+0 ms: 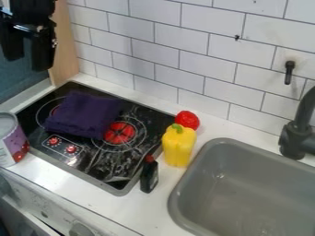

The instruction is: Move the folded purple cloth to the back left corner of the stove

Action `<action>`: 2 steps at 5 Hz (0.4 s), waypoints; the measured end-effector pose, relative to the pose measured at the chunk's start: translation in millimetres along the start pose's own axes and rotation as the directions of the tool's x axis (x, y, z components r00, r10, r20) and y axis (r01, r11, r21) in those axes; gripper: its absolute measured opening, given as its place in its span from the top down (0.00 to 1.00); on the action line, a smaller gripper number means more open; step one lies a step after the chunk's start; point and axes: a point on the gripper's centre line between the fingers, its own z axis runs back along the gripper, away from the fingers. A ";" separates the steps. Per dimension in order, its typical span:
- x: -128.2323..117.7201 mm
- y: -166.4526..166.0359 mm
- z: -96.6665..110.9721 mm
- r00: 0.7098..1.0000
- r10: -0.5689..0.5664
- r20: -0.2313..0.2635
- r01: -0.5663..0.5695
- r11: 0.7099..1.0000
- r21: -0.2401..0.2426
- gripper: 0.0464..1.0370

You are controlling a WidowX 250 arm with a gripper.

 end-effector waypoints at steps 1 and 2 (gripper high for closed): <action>1.1 -1.6 -10.8 1.000 -0.003 -0.031 0.003 1.000 -0.017 0.04; 12.2 -6.7 -25.2 1.000 -0.004 -0.031 0.002 0.998 -0.065 0.04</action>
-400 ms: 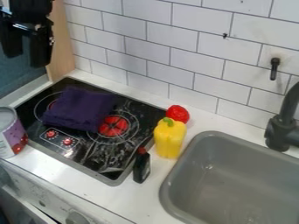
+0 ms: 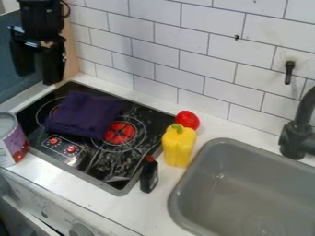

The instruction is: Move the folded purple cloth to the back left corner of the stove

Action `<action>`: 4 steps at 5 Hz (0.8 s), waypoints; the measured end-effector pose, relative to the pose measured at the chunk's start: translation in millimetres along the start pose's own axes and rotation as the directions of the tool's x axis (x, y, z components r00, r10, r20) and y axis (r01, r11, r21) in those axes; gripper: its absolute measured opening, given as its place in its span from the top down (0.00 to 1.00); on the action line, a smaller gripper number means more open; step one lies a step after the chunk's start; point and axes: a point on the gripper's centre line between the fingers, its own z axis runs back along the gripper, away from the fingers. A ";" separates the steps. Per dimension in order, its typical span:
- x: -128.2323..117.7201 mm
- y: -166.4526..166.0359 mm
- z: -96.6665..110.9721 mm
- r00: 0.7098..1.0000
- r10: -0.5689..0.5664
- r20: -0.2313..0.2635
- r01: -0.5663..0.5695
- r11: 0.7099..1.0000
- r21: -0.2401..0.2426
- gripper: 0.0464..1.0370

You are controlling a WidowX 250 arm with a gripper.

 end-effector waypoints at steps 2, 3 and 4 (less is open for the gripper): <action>27.5 -20.6 -31.6 1.000 -0.020 0.003 0.020 0.993 -0.113 0.04; 37.6 -24.7 -52.7 1.000 -0.024 -0.006 0.023 0.987 -0.157 0.04; 47.7 -24.7 -67.4 1.000 -0.014 0.007 0.015 0.985 -0.170 0.04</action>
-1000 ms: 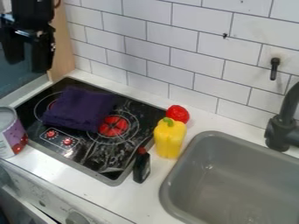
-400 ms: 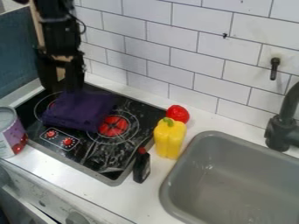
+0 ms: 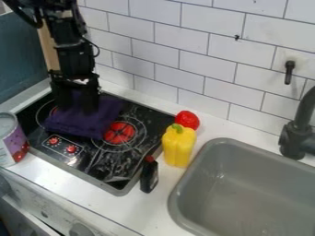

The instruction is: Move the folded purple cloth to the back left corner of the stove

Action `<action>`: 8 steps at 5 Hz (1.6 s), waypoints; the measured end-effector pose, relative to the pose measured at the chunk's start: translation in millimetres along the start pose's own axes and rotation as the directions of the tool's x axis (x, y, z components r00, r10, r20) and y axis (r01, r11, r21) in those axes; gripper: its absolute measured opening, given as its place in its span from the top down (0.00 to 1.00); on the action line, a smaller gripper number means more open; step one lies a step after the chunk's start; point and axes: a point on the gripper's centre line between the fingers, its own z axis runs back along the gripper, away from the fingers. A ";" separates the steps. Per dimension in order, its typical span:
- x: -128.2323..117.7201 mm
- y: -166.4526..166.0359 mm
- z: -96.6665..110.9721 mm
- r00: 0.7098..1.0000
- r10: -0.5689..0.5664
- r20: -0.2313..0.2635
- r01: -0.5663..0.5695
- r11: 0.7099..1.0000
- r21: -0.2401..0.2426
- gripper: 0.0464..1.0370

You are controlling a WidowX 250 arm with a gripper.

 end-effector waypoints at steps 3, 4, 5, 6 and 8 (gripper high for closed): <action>14.0 14.9 -15.6 0.998 0.008 -0.060 -0.006 1.000 0.030 0.04; 22.7 34.6 -8.7 0.998 0.016 -0.061 -0.010 0.994 0.108 0.04; 22.3 65.3 2.9 0.996 0.056 -0.074 -0.041 0.982 0.186 0.04; 12.8 87.1 14.2 0.991 0.100 -0.092 -0.080 0.978 0.193 0.04; 6.6 86.0 23.0 0.989 0.077 -0.129 -0.056 0.985 0.162 0.04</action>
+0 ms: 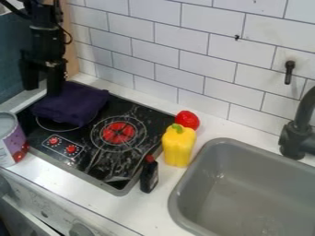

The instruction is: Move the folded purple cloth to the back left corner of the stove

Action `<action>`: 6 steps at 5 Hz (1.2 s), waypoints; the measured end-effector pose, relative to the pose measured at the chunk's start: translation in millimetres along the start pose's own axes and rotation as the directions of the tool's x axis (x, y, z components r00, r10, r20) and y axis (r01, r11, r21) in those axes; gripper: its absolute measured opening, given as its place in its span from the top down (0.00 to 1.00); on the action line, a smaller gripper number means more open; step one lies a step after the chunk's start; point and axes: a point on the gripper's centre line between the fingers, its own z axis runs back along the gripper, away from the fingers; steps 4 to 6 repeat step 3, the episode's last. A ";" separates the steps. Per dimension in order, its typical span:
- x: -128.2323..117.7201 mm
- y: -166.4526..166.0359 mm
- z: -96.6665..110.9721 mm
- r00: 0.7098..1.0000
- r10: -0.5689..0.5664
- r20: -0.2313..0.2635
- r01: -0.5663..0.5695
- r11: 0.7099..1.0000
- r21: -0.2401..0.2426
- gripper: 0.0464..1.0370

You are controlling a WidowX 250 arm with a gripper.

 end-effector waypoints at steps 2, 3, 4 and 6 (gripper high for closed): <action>-37.3 -21.0 21.9 0.997 -0.038 0.073 0.038 0.999 0.004 0.04; -58.6 -30.2 34.6 0.995 -0.037 0.092 0.033 0.998 0.047 0.04; -58.6 -30.2 34.6 0.995 -0.037 0.092 0.033 0.998 0.047 0.04; -58.6 -30.2 34.6 0.995 -0.037 0.092 0.033 0.998 0.047 0.04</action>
